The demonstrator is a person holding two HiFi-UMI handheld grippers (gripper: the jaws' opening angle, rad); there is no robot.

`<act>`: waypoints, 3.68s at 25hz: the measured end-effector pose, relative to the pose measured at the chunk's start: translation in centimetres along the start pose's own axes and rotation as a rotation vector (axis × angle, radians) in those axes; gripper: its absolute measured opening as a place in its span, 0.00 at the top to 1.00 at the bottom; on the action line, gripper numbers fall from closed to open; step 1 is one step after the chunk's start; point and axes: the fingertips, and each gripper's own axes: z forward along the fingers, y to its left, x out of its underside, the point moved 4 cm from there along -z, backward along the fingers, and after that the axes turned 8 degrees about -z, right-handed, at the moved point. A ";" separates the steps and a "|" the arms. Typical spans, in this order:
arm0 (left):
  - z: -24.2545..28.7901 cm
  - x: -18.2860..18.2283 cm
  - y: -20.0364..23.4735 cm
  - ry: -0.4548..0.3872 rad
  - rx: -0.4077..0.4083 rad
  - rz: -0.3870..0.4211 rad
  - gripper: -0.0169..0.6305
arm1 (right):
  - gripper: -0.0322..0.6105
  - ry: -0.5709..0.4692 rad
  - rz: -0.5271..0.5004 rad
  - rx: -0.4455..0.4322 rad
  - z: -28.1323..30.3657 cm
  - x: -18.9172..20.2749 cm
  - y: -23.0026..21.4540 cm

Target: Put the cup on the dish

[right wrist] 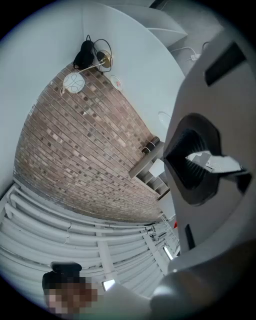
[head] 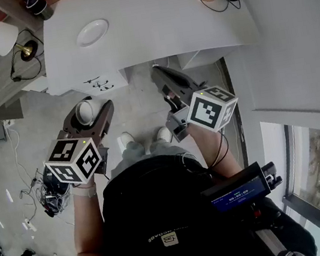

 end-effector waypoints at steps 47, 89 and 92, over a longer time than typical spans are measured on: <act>-6.5 -3.9 14.6 0.018 0.004 0.278 0.57 | 0.95 0.001 -0.014 0.158 10.1 4.0 7.5; 10.9 -10.2 12.4 0.127 -0.174 0.240 0.57 | 0.95 0.074 0.077 0.082 15.0 -6.6 -11.1; 11.9 -10.7 12.1 0.130 -0.204 0.237 0.57 | 0.95 0.092 0.082 0.063 15.3 -7.3 -12.5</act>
